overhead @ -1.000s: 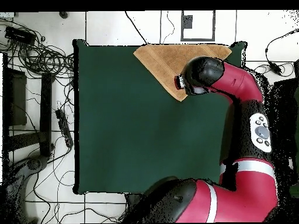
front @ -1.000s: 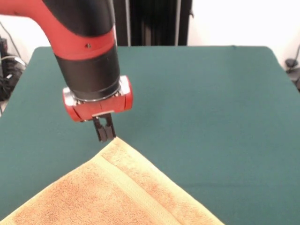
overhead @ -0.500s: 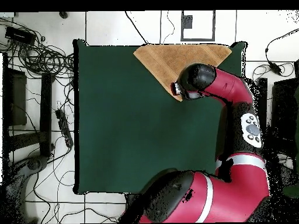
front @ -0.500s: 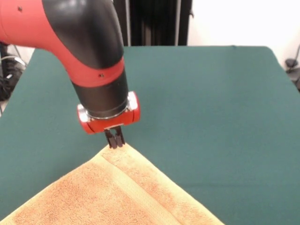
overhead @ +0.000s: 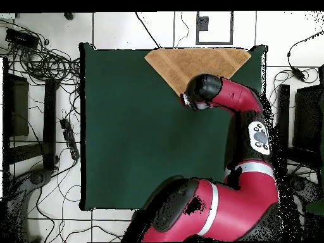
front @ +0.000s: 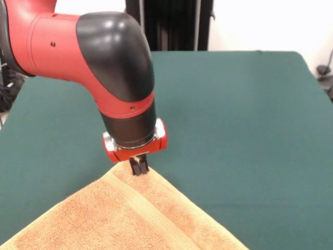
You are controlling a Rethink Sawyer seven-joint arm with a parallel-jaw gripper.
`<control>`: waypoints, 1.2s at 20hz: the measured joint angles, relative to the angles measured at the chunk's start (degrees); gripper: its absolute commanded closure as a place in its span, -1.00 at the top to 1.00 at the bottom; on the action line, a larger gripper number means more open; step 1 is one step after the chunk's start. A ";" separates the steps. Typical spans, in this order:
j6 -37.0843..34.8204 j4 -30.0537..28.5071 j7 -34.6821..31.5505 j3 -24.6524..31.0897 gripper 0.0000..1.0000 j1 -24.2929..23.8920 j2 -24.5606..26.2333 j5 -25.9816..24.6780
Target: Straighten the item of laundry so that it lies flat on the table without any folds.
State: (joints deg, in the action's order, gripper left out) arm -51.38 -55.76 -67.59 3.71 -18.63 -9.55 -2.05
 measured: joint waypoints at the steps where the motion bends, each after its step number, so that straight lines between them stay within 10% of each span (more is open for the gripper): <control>1: 0.00 0.27 0.00 -0.25 -1.00 0.25 0.07 -0.02; 16: -4.38 8.01 -0.01 -7.10 -1.00 5.95 3.84 -0.33; 24: -33.18 23.37 -0.01 -10.03 -1.00 8.10 12.62 -0.39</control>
State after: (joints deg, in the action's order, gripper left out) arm -84.56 -32.39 -67.60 -6.32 -10.53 3.07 -2.44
